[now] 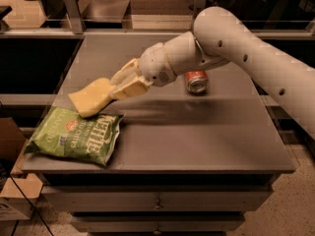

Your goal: Move sponge near green jalapeno chip bag

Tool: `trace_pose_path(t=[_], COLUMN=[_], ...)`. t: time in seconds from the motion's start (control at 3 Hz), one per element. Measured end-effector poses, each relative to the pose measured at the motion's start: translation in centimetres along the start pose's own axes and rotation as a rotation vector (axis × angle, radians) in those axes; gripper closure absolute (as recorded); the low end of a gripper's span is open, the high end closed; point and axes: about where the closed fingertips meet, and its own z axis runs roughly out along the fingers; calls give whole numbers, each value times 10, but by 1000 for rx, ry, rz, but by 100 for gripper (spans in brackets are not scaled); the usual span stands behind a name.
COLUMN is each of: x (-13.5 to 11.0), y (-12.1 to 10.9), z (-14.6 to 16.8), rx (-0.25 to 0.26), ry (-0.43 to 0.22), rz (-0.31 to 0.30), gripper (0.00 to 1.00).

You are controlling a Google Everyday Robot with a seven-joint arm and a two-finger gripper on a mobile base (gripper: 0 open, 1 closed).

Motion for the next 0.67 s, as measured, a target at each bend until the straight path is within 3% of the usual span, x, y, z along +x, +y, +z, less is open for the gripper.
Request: trace_pose_path(t=[0.67], x=[0], y=[6], z=[6], rx=[-15], ry=[-3], rz=[-2], gripper=[36])
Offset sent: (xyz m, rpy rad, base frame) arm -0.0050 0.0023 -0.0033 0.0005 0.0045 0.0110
